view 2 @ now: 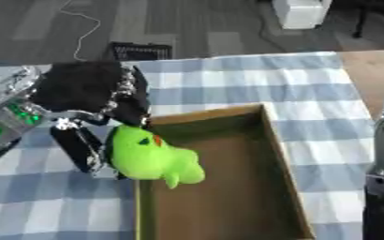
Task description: Pick up objects on the table and place them in the box.
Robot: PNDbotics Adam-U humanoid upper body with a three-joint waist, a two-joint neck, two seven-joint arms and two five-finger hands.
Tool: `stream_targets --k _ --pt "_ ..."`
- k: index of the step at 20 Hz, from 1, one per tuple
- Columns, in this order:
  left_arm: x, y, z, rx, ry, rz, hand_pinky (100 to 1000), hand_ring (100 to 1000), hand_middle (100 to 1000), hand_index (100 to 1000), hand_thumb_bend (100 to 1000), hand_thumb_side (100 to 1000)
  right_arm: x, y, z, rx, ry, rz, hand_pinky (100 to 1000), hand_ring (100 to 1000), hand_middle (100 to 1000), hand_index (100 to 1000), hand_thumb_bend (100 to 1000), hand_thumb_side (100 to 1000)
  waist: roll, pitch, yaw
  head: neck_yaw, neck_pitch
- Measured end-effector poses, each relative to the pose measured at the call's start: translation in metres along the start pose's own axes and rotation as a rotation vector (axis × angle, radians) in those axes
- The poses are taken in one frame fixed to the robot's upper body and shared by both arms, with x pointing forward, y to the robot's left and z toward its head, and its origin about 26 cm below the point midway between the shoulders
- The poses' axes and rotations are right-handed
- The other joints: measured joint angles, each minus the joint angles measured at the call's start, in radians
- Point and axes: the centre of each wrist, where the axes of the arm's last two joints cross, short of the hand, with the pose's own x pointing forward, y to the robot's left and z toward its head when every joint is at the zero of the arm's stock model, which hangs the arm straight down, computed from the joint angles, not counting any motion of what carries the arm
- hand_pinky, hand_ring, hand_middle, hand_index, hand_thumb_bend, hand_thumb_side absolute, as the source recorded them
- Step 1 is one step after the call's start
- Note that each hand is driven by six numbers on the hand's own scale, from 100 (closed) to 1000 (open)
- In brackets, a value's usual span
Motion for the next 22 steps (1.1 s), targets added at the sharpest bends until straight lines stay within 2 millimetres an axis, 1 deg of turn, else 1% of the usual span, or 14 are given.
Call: stream_targets --k 2,3,4,5,6,7,8,9,10,11,12,15,20,22 --pt "-0.007 -0.005 0.007 0.013 0.031 -0.022 100 100 100 279 100 639 -0.003 0.004 -0.004 -0.005 -0.007 -0.018 559 462 469 677 100 708 0.008 0.019 -0.013 -0.015 -0.046" --pt "-0.01 -0.007 0.01 0.018 0.047 -0.035 100 100 135 437 100 774 -0.003 0.005 -0.005 -0.008 -0.008 -0.024 560 462 469 677 100 709 0.013 0.028 -0.018 -0.021 -0.068" --pt "-0.014 -0.009 0.015 0.019 0.068 -0.05 202 353 394 608 100 879 -0.004 0.007 -0.006 -0.012 -0.01 -0.031 560 461 468 678 100 709 0.016 0.033 -0.024 -0.027 -0.09" --pt "-0.017 -0.011 0.02 0.014 0.094 -0.066 519 564 652 738 210 875 -0.005 0.008 -0.007 -0.014 -0.013 -0.038 559 462 468 678 100 709 0.02 0.038 -0.03 -0.033 -0.109" --pt "-0.021 -0.013 0.025 0.002 0.127 -0.083 519 530 610 719 186 880 -0.006 0.009 -0.01 -0.015 -0.017 -0.043 559 462 468 678 100 719 0.024 0.044 -0.033 -0.035 -0.124" --pt "-0.024 -0.016 0.03 -0.011 0.159 -0.095 808 763 826 828 338 863 -0.007 0.01 -0.011 -0.016 -0.02 -0.048 559 462 468 678 100 708 0.027 0.049 -0.035 -0.039 -0.134" --pt "-0.026 -0.019 0.034 -0.025 0.188 -0.107 647 652 746 781 265 867 -0.007 0.011 -0.012 -0.019 -0.021 -0.052 559 462 468 678 100 709 0.029 0.051 -0.038 -0.042 -0.139" --pt "-0.028 -0.022 0.036 -0.035 0.211 -0.115 937 865 901 879 404 884 -0.008 0.012 -0.013 -0.019 -0.021 -0.055 559 462 468 678 100 709 0.031 0.052 -0.039 -0.043 -0.142" --pt "-0.029 -0.023 0.039 -0.042 0.23 -0.121 937 865 901 879 404 884 -0.008 0.012 -0.013 -0.021 -0.02 -0.055 559 462 468 678 100 709 0.031 0.053 -0.04 -0.048 -0.144" --pt "-0.03 -0.024 0.04 -0.043 0.244 -0.125 996 925 952 933 479 924 -0.008 0.012 -0.013 -0.022 -0.019 -0.055 559 461 467 677 100 708 0.032 0.053 -0.04 -0.051 -0.144" --pt "-0.031 -0.025 0.04 -0.04 0.253 -0.129 992 922 949 929 474 921 -0.008 0.012 -0.013 -0.022 -0.019 -0.056 559 461 467 677 100 708 0.032 0.053 -0.039 -0.057 -0.145" --pt "-0.035 -0.023 0.038 -0.026 0.267 -0.138 1000 961 990 988 533 943 -0.008 0.013 -0.014 -0.021 -0.017 -0.057 559 461 467 676 100 708 0.031 0.053 -0.036 -0.073 -0.152" --pt "-0.035 -0.022 0.038 -0.006 0.268 -0.125 1000 957 989 995 553 933 -0.008 0.013 -0.014 -0.015 -0.017 -0.057 559 461 467 676 100 707 0.031 0.053 -0.03 -0.081 -0.154" --pt "-0.034 -0.02 0.036 0.006 0.262 -0.124 973 920 951 953 503 909 -0.008 0.013 -0.013 -0.012 -0.014 -0.058 558 461 467 675 100 707 0.031 0.053 -0.027 -0.082 -0.154"
